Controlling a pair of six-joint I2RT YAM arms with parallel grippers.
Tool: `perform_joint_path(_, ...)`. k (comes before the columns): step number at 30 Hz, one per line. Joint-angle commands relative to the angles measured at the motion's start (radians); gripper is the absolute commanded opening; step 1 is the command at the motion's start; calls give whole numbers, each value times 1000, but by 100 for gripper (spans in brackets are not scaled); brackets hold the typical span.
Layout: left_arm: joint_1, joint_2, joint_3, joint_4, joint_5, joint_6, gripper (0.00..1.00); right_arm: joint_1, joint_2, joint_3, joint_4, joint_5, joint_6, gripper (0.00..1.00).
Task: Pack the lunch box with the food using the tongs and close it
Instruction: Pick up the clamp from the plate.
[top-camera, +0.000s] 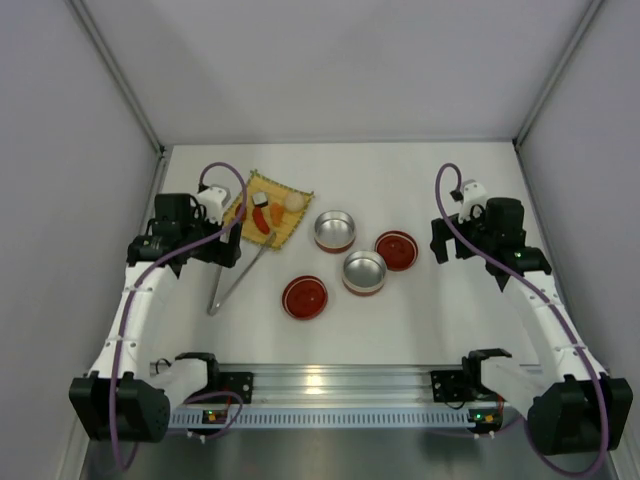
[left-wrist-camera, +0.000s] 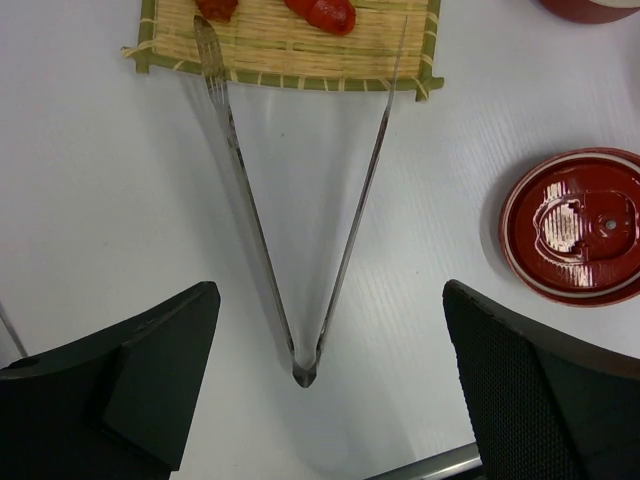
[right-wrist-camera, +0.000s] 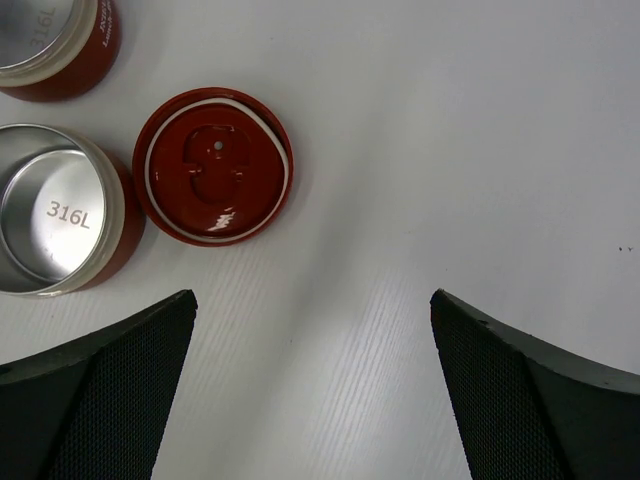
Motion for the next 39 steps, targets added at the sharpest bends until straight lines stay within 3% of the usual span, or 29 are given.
perform_joint_path(1, 3, 4, 15, 1, 2, 26, 98, 2, -1, -3, -6, -16, -17, 99)
perform_joint_path(11, 15, 90, -23, -214, -91, 250, 98, 1, 3, -11, -5, -4, -22, 99)
perform_joint_path(20, 17, 198, -48, -297, -113, 302, 98, 1, 32, -6, 0, -5, -20, 99)
perform_joint_path(34, 17, 396, -91, -50, -137, 268, 98, 2, 38, -3, -3, 2, -26, 99)
perform_joint_path(39, 17, 438, -115, 65, -88, 268, 98, 2, 37, -2, -8, 15, -34, 99)
